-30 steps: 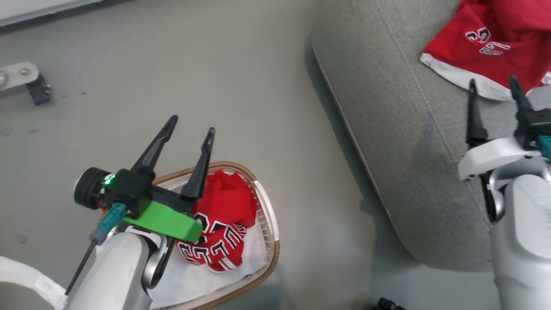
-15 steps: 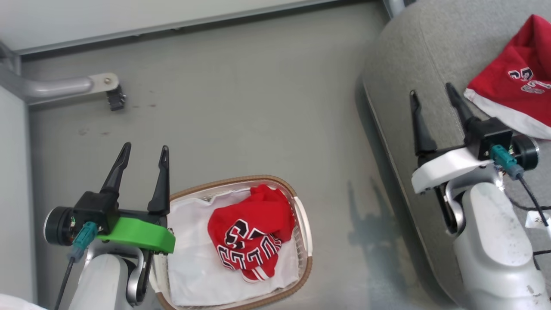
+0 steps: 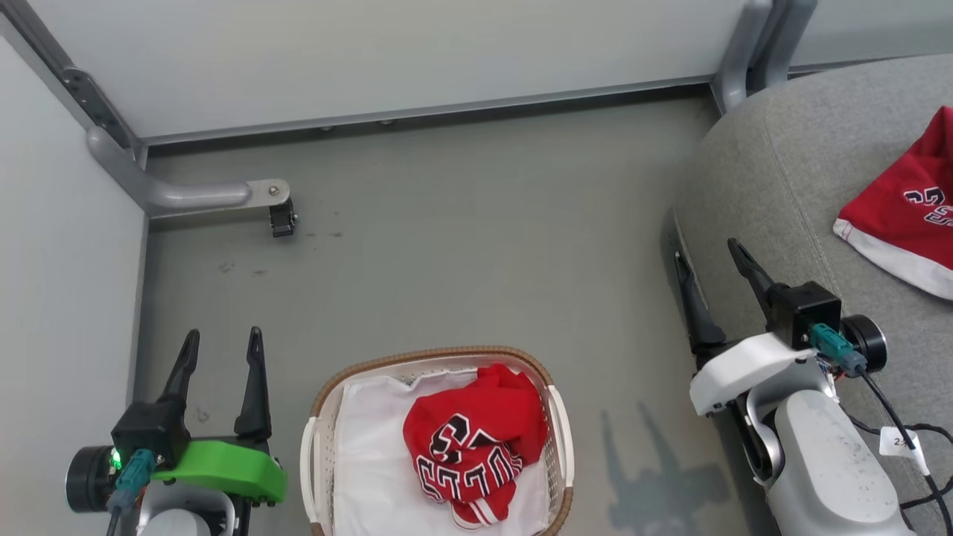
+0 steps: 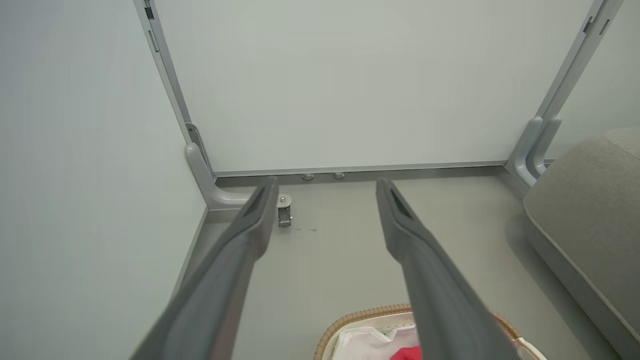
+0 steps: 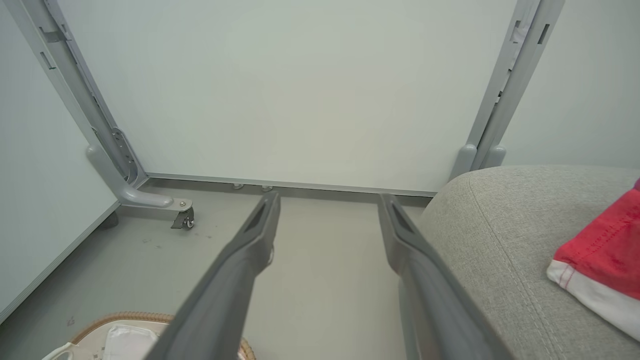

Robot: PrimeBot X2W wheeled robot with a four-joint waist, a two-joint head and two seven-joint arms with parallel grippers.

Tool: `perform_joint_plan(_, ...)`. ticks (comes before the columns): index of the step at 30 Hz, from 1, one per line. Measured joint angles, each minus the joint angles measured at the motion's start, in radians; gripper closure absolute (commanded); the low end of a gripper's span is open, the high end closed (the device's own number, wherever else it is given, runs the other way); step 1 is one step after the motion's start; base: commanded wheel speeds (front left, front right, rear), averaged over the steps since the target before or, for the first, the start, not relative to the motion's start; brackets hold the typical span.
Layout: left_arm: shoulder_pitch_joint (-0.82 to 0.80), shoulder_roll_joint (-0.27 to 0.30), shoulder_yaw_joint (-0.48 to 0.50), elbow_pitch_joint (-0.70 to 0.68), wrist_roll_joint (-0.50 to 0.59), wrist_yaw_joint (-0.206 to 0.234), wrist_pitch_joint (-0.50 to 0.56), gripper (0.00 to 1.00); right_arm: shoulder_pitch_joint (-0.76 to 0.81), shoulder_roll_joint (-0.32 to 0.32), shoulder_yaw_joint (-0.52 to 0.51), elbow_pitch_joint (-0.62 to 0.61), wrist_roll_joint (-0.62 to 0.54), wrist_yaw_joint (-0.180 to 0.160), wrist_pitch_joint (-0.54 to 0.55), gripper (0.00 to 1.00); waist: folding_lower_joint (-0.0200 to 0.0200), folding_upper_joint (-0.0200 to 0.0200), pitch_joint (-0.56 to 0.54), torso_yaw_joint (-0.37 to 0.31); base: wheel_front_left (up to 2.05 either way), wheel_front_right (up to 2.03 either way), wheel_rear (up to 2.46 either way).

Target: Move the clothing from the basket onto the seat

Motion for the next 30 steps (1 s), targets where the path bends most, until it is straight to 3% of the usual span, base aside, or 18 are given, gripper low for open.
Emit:
perform_joint_plan(20,0.135,-0.025,0.025,0.007,0.002,0.000,0.000,0.00,0.142,0.000,0.022,0.052,0.040,0.000,0.000,0.00,0.0000,0.0000,-0.133,0.021,0.00,0.00,0.00)
perform_joint_plan(30,0.137,-0.033,-0.010,0.006,-0.002,0.000,0.000,0.00,0.137,0.000,0.028,0.046,0.044,0.000,0.000,0.00,0.0000,0.0000,-0.113,0.010,0.00,0.00,0.00)
